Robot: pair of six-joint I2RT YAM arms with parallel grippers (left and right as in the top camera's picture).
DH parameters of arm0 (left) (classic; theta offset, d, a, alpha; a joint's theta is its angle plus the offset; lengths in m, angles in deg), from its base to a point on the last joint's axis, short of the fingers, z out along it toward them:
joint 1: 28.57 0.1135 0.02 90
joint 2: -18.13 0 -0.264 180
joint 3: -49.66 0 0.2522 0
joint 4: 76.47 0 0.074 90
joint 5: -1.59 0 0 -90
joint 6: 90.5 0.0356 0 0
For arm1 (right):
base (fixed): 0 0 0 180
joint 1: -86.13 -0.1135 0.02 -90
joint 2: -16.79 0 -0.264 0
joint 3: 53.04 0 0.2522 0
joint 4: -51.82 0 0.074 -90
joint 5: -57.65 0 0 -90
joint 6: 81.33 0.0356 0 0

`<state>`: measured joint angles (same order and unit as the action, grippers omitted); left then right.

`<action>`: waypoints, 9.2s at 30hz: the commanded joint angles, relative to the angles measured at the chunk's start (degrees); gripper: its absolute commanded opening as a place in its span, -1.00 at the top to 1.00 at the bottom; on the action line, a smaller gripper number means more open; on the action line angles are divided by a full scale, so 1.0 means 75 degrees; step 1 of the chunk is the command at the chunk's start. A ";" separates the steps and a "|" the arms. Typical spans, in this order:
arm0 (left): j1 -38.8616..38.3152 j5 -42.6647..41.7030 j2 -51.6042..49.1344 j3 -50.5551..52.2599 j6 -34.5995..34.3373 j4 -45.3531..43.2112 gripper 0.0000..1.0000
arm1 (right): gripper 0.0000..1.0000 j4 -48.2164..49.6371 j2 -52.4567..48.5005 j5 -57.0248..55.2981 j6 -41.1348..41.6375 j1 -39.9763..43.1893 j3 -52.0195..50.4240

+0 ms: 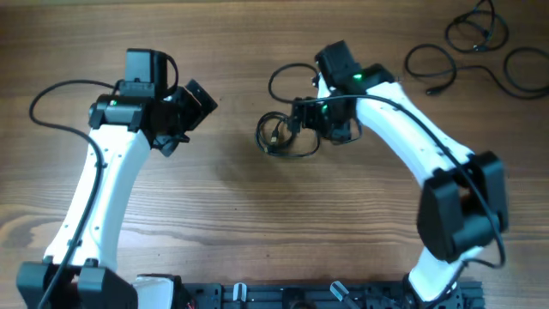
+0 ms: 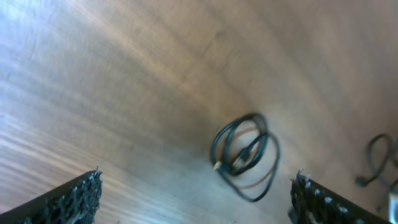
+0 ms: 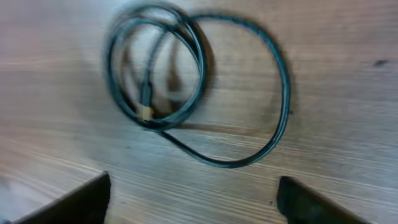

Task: Untangle cables

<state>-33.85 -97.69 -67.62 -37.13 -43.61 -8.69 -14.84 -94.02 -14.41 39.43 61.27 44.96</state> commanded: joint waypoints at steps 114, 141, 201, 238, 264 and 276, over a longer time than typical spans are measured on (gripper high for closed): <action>0.0219 -0.0309 -0.0189 -0.0020 0.0638 0.0259 -0.56 | 0.91 0.0697 0.4039 0.1008 0.1081 0.2696 -0.0079; -0.1518 -0.2798 -0.0842 -0.0020 0.0612 -0.0691 -0.60 | 0.91 0.5217 0.4039 0.6327 0.3719 0.1923 -0.0079; -0.1419 0.0023 -0.0842 -0.0020 0.0035 -0.0085 -0.43 | 0.88 0.2087 0.1562 -0.5788 -0.0731 0.7350 -0.0294; -0.1419 0.0017 -0.0842 -0.0020 0.0032 -0.0262 -0.49 | 0.90 0.3879 0.1067 -0.1990 -0.1682 0.6158 -0.3421; -0.1419 0.0020 -0.0842 -0.0020 0.0035 -0.0443 -0.51 | -0.99 0.2704 0.3474 -0.1810 -0.0880 0.8090 -0.2515; -0.1419 0.0020 -0.0842 -0.0020 0.0041 -0.0411 -0.53 | -0.99 0.1469 0.1836 -0.3829 0.0498 0.9757 -0.2285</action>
<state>-44.80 -98.45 -73.81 -37.13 -43.26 -11.93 -4.35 -76.45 -40.84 40.61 134.10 27.09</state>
